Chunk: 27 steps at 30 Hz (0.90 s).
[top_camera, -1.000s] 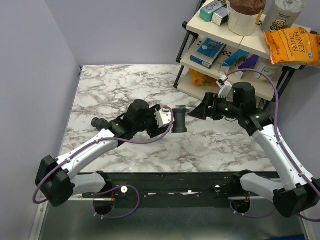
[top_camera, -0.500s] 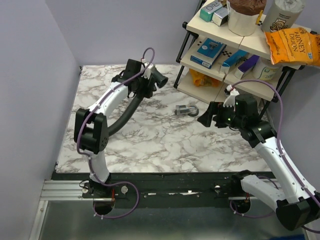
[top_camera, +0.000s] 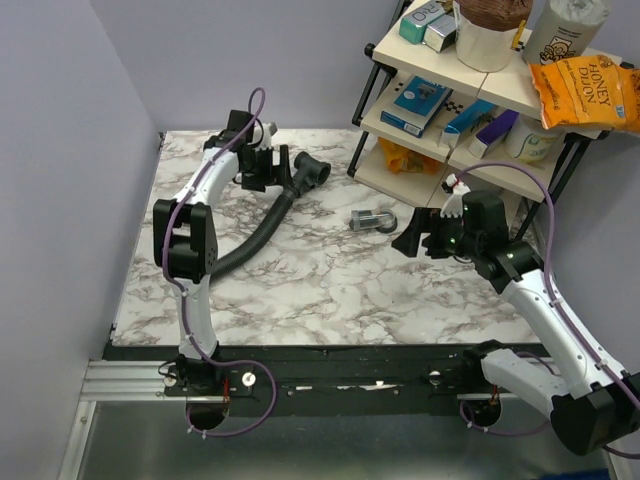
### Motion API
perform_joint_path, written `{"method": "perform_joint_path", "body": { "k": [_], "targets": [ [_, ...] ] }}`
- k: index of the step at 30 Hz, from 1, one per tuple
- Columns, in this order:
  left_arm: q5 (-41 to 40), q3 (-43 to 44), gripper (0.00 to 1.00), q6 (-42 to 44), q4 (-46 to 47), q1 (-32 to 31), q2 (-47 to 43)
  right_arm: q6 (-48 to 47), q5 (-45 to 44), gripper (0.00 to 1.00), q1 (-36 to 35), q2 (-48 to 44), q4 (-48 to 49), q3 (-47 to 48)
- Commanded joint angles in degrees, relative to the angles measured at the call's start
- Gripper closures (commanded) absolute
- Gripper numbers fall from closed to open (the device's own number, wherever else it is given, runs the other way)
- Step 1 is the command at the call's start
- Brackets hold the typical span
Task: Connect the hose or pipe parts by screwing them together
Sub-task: Place the pipeline at the center of the board.
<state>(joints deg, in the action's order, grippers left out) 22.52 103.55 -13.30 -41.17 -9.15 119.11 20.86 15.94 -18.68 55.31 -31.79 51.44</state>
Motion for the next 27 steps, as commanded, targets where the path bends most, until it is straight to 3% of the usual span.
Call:
{"method": "perform_joint_path", "body": {
  "k": [1, 2, 3, 6, 7, 9, 10, 13, 19, 24, 27],
  "targets": [
    [5.5, 7.6, 0.01, 18.3, -12.2, 1.8, -1.7, -0.8, 2.1, 0.00, 0.0, 2.3, 1.6, 0.9],
    [3.4, 7.4, 0.01, 22.7, -15.8, 1.9, -2.9, -0.9, 2.2, 0.00, 0.0, 2.6, 1.6, 1.0],
    [2.4, 6.4, 0.01, 34.5, -17.3, 2.0, -4.5, -0.9, 2.4, 0.00, 0.0, 2.9, 1.6, 1.1],
    [-6.7, -6.6, 0.01, 50.9, -15.4, 3.1, -14.8, -1.4, 2.8, 0.00, 0.0, 3.8, 1.6, 1.5],
    [-8.2, -15.3, 0.01, 64.1, -14.9, 3.8, -20.4, -1.5, 2.8, 0.00, -0.2, 3.8, 1.6, 1.7],
    [-13.7, -26.2, 0.01, 75.8, -8.2, 6.3, -26.9, -2.0, 3.0, 0.00, -0.5, 3.9, 1.5, 1.9],
    [-14.2, -35.9, 0.01, 90.0, -5.6, 7.6, -33.0, -2.1, 2.9, 0.00, -0.5, 4.0, 1.6, 2.1],
    [-12.9, -48.9, 0.01, 106.5, 2.7, 13.4, -40.9, -1.8, 3.6, 0.00, -1.2, 3.8, 1.5, 2.3],
    [-13.2, -43.7, 0.01, 100.8, 7.5, 16.4, -33.5, -0.8, 5.3, 0.00, -1.9, 2.2, 1.6, 1.7],
    [-15.1, -49.1, 0.01, 102.7, 17.2, 18.1, -32.0, -0.9, 5.9, 0.00, -2.2, 0.4, 0.9, 1.3],
    [-15.2, -50.6, 0.01, 103.2, 15.9, 18.2, -31.2, -0.7, 6.3, 0.00, -2.2, -0.6, 0.9, 0.1]
  ]
}}
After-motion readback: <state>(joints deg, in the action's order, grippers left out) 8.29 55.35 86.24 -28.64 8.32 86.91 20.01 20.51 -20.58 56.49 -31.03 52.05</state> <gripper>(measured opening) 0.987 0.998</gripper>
